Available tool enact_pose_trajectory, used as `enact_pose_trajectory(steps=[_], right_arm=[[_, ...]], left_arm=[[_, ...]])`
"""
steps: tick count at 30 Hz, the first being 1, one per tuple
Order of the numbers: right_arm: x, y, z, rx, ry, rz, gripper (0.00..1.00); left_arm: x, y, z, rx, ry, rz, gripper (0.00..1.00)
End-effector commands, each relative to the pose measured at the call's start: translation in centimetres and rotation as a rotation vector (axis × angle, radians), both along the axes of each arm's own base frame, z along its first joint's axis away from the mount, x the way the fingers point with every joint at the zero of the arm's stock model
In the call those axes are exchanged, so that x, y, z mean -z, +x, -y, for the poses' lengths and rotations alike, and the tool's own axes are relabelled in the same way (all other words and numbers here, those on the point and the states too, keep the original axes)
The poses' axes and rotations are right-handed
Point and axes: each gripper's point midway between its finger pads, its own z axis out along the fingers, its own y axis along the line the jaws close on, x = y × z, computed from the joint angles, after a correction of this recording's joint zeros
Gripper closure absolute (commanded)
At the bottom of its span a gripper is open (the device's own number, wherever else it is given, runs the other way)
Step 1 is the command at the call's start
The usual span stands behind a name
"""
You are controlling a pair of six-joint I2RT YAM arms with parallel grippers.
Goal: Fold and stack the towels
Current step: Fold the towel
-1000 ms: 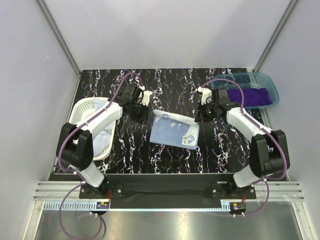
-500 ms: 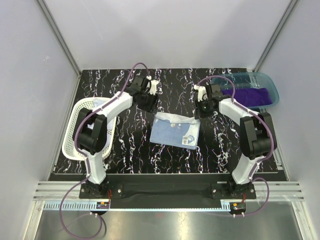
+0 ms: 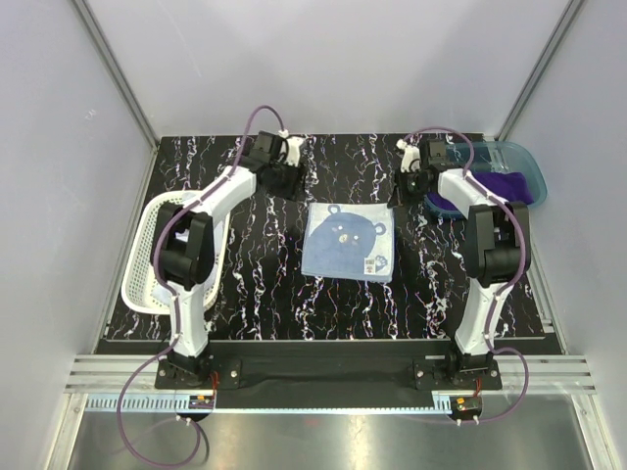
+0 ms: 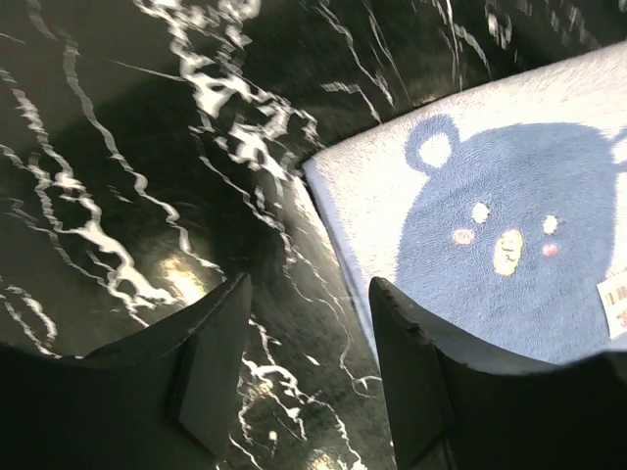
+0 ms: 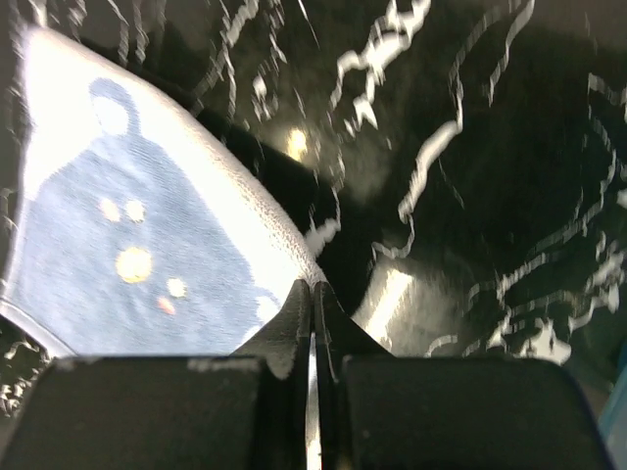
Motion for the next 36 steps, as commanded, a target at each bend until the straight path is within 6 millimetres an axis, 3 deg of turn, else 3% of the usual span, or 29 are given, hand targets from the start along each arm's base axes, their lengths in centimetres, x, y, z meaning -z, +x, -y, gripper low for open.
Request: enact_pose_trajectory(steps=[1,3,8,11,27,36], right_arm=[[-1.4,1.3,-1.9,-0.035,0.078,0.0,0.98],[-0.6,1.6,-1.7,-0.033,0.061,-0.017,0.96],[0.9,1.5,-1.1,-0.056,0.014,-0.027,0.94],[1.4,1.7,-1.0,-0.064,0.007,-0.033,0.93],[2.3,3.0,-1.8,-0.128,0.031,-0.023,0.92],[2.2,3.3,-2.2,-0.148,0.046,-0.016,0.92]], left_arm=[[-3.5,3.2,0.0,-0.013,-0.17,0.071,0.42],[-3.2,3.5,0.0,0.016,-0.173,0.062,0.42],[1.4,3.5,0.2,0.063,-0.123,-0.052,0.42],[2.5,3.8,0.7,0.074,-0.118,-0.076,0.42],[5.8,4.5,1.8,0.15,-0.077,-0.105,0.4],[7.1,3.0,2.0,0.215,-0.068,-0.148,0.46]])
